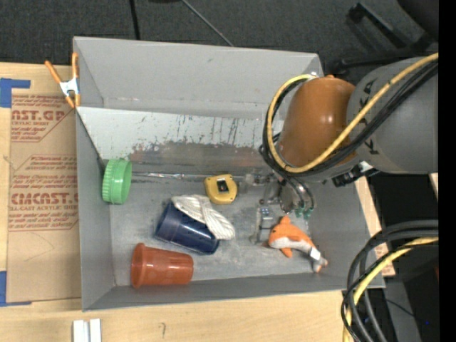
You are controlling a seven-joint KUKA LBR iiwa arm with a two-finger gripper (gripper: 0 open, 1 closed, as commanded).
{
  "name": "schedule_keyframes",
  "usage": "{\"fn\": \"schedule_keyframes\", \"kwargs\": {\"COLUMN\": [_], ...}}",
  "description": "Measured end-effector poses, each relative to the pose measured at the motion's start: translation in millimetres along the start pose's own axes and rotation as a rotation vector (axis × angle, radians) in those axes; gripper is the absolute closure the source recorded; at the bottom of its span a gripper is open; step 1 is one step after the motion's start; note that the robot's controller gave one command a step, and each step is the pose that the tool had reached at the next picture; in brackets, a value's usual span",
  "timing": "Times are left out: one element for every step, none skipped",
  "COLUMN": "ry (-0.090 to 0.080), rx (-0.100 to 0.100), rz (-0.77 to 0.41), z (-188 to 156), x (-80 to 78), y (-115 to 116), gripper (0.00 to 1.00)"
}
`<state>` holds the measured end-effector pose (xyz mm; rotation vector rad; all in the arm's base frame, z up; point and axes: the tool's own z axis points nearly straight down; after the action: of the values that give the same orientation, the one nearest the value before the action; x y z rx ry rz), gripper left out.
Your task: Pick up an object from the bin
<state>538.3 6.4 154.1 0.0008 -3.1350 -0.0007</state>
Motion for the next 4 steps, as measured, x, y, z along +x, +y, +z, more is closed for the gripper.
{"fn": "schedule_keyframes", "kwargs": {"ry": [-0.008, -0.013, -0.011, -0.011], "rx": [0.0, 0.0, 0.0, 0.0], "rz": [0.0, 0.008, -0.195, -0.195], "z": [-4, 29, 83, 83], "x": [-1.8, 3.2, -20.5, -20.5], "y": [0, 44, 45, 45], "gripper": [0.0, 0.0, 1.0, 1.0]}}
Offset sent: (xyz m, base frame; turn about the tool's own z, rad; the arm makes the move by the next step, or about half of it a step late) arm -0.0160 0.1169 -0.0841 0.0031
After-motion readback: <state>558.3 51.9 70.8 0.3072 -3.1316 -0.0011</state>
